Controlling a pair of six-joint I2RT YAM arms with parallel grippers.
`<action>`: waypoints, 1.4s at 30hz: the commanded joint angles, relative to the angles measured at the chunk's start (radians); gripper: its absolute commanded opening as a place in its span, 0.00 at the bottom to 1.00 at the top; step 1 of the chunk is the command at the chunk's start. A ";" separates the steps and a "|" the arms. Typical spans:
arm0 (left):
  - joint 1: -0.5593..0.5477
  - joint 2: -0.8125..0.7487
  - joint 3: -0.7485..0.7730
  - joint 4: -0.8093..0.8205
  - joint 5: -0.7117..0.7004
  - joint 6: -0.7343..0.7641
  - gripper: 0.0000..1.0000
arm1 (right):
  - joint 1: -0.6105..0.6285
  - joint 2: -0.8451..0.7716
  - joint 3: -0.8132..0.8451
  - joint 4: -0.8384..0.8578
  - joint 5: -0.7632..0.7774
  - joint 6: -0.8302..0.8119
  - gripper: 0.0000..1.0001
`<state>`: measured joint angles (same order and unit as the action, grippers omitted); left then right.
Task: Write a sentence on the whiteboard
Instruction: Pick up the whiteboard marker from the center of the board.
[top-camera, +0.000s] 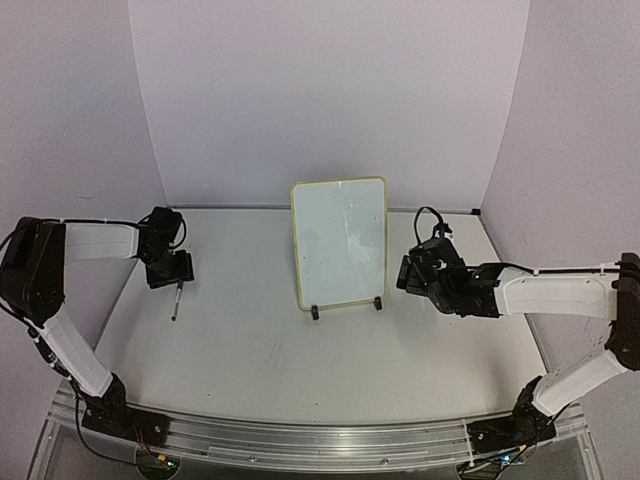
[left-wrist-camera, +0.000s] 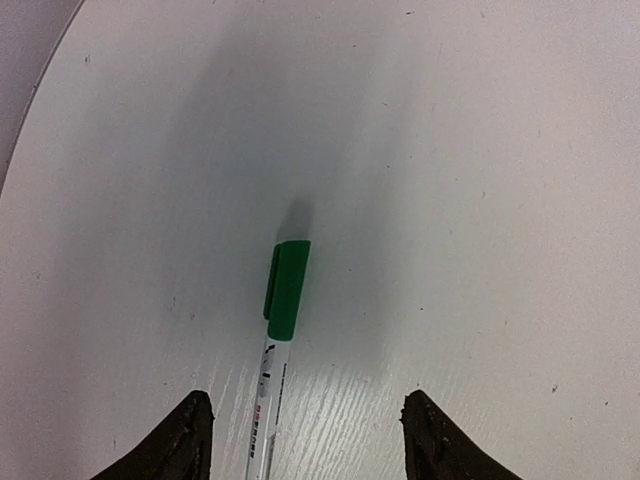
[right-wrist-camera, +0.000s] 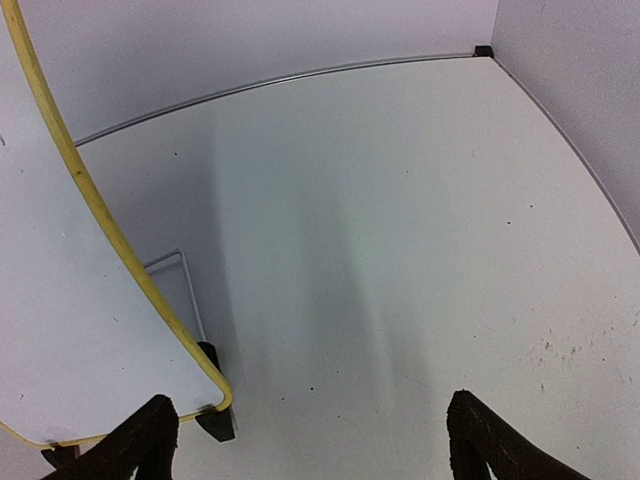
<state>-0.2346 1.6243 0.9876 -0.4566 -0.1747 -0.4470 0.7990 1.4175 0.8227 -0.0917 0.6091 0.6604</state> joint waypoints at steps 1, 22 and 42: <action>0.027 0.063 0.077 -0.009 0.034 0.042 0.59 | 0.001 -0.036 -0.003 0.002 0.010 0.022 0.89; 0.069 0.249 0.186 0.008 -0.013 0.125 0.39 | 0.002 -0.036 -0.007 0.001 0.010 0.028 0.89; 0.112 0.292 0.157 0.043 0.052 0.078 0.07 | 0.001 -0.063 -0.013 0.001 0.011 0.016 0.87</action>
<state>-0.1398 1.9123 1.1584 -0.4294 -0.1517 -0.3427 0.7990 1.3978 0.8157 -0.0917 0.6090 0.6782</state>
